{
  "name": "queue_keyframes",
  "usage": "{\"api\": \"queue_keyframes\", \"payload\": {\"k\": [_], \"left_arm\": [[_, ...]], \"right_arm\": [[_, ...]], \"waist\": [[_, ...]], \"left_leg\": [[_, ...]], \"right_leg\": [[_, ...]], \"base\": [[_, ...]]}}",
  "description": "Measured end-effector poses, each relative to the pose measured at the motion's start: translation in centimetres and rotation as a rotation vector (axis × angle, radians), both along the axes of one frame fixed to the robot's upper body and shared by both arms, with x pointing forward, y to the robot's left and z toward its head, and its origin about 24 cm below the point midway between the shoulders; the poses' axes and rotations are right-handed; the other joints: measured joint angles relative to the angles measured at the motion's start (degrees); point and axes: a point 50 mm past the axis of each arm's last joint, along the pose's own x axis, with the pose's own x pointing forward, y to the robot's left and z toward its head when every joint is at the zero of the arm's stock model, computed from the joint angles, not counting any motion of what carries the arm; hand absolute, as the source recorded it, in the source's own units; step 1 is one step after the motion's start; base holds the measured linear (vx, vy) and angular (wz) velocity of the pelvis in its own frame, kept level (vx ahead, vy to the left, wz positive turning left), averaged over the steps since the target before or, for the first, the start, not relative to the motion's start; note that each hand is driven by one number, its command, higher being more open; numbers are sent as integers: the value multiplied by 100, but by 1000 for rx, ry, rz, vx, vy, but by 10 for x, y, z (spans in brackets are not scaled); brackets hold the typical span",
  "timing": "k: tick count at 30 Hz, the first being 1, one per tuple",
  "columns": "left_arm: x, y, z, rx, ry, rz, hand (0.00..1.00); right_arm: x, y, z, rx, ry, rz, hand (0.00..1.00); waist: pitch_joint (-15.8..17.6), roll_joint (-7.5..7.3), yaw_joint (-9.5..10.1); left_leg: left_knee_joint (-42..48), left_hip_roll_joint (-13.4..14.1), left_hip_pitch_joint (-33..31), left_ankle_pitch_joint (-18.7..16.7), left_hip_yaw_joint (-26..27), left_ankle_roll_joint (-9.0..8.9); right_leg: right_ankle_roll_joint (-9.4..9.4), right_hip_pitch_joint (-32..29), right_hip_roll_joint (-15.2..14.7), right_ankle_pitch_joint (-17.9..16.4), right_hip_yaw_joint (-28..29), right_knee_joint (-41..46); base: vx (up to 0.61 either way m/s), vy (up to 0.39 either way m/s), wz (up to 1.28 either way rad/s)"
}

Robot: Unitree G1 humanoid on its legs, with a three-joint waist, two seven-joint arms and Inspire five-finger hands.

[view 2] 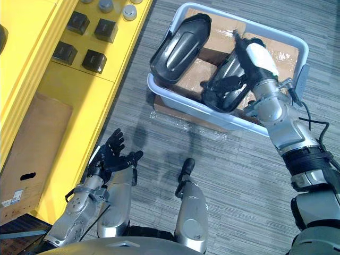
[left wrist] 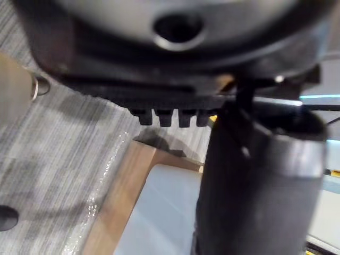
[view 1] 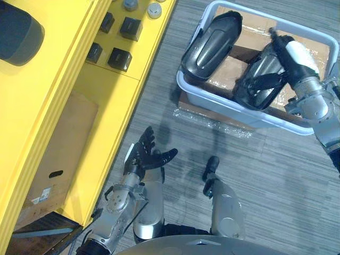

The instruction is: Walk over and take three plastic housings, then place them on the shelf

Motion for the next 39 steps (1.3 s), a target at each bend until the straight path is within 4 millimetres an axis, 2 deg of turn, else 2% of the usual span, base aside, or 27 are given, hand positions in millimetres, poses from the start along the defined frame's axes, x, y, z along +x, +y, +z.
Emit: {"api": "queue_keyframes", "payload": {"k": [4, 6, 8, 9, 13, 16, 18, 23, 31, 39], "left_arm": [[-2, -3, -2, -12, 12, 6, 100], [-1, -4, -1, -17, 13, 24, 100], [-1, -5, -1, -21, 13, 29, 100], [-1, -5, -1, -21, 16, 30, 100], [1, -7, 1, -34, 12, 39, 100], [1, -6, 0, -31, 20, 44, 100], [1, -4, 0, -29, 20, 50, 100], [1, -5, 0, -26, 23, 46, 100], [8, -12, 4, -21, 2, 5, 100], [6, -24, -4, -30, 40, -31, 100]], "right_arm": [[-5, -14, -15, 323, -19, -72, 100], [-8, -22, -35, 540, 32, -94, 100], [-10, -24, -48, 669, 65, -97, 100], [-12, -25, -62, 775, 103, -100, 100], [-26, -30, -97, 930, 198, -141, 100], [-35, -36, -121, 974, 255, -199, 100], [-34, -38, -121, 984, 242, -193, 100], [-25, -45, -123, 1005, 247, -223, 100], [-6, -54, -108, 947, 261, -286, 100], [5, -62, -85, 877, 215, -368, 100]], "waist": [[1, -23, -44], [1, -23, -106], [1, -23, -156], [1, -23, -181], [1, -25, -234], [1, -32, -265], [-5, -61, -315], [-18, -147, -303], [-29, -138, -208], [-196, 146, -160]], "left_leg": [[27, -5, 77, -68, 125, 36], [41, -7, 80, -85, 142, 49], [41, -8, 89, -91, 154, 55], [35, -8, 127, -100, 191, 55], [24, -17, 175, -143, 236, 97], [27, -24, 170, -145, 235, 100], [40, -29, 166, -145, 235, 100], [54, -41, 154, -144, 210, 104], [95, -121, 132, -129, 124, 118], [83, -222, 39, -57, 26, 149]], "right_leg": [[18, 11, -25, 10, 122, 2], [22, 11, -30, 9, 138, 6], [26, 11, -31, 6, 151, 9], [35, 10, -34, -2, 198, 28], [49, 7, -59, -46, 239, 90], [70, 7, -67, -86, 238, 86], [73, 9, -72, -89, 239, 78], [129, 65, -71, -38, 215, -16], [142, 184, -127, 55, 118, -131], [168, 166, -204, 78, 3, -128]], "base": [[40, 55, -14], [25, 32, -3], [6, 13, -3], [10, 26, -10], [3, 21, -4], [-3, 10, 0], [-8, 17, 0], [-3, 27, 2], [6, 49, 7], [2, 38, 8]]}}
